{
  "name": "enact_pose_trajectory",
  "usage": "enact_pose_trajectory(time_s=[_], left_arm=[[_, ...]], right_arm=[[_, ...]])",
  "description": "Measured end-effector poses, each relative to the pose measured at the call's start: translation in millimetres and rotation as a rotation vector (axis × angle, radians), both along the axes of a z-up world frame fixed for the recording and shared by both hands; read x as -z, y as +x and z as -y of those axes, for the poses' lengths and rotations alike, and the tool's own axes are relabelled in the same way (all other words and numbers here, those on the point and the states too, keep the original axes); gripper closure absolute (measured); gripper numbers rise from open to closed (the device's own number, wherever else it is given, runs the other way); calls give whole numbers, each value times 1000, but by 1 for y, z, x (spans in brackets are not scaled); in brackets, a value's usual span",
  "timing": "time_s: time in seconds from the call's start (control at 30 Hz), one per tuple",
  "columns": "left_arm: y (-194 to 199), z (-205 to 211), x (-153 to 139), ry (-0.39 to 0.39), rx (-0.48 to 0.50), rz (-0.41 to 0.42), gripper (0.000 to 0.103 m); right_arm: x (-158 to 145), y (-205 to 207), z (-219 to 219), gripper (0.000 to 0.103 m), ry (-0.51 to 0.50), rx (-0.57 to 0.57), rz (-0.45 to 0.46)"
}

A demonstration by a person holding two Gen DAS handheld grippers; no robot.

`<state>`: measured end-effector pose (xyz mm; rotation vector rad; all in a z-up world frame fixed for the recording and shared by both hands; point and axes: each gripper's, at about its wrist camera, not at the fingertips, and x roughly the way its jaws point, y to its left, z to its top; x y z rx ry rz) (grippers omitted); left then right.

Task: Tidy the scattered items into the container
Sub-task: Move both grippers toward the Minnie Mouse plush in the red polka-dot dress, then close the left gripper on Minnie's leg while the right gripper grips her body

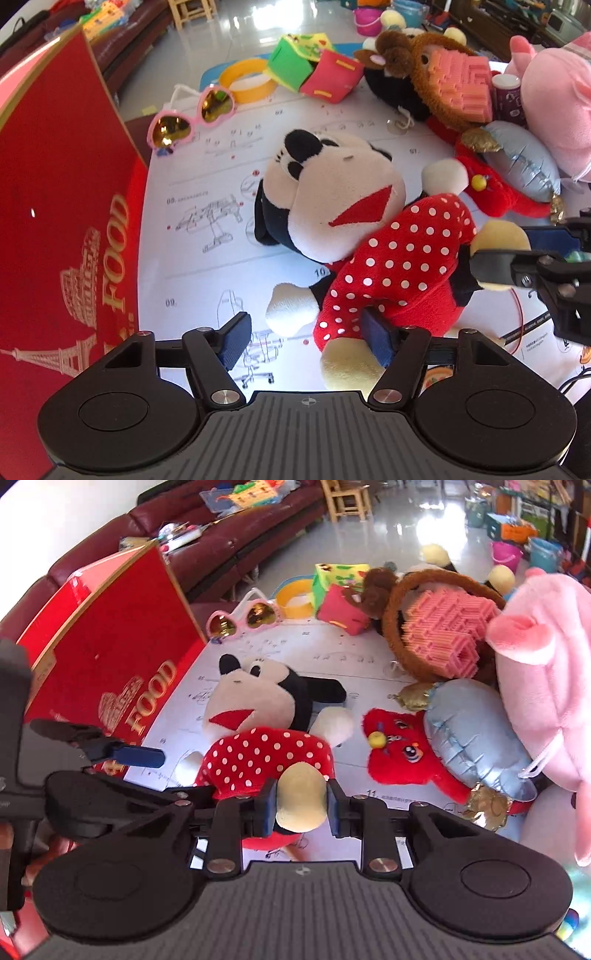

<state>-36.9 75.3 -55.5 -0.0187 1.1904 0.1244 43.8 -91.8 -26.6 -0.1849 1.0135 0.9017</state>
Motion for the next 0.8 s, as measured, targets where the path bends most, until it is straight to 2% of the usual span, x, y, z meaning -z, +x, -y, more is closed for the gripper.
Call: enact_pose_trajectory(time_s=[0.1, 0.13, 0.17, 0.2, 0.27, 0.33, 0.47, 0.6, 0.8], left_arm=[[-3, -8, 6, -31, -19, -14, 31], [-4, -11, 9, -43, -25, -20, 40], [-4, -11, 12, -43, -16, -26, 58], [-4, -9, 15, -36, -2, -38, 66], [-5, -1, 22, -6, 25, -62, 66], [-6, 5, 28, 18, 47, -69, 66], [-6, 7, 31, 32, 56, -61, 64], [-6, 3, 34, 22, 42, -79, 60], [-5, -2, 34, -13, 26, -79, 56]], right_arm=[[3, -11, 2, 72, -12, -36, -33], [5, -14, 3, 72, -18, -44, -50], [5, -15, 4, 72, -18, -52, -69], [3, -15, 6, 71, -6, -53, -92], [-7, -10, 8, 66, 23, -32, -110], [-20, -7, 8, 57, 44, -21, -80], [-38, 3, -7, 56, 43, -8, -17], [-39, 19, -27, 57, 27, 39, 11], [-18, 23, -50, 57, -13, 10, -55]])
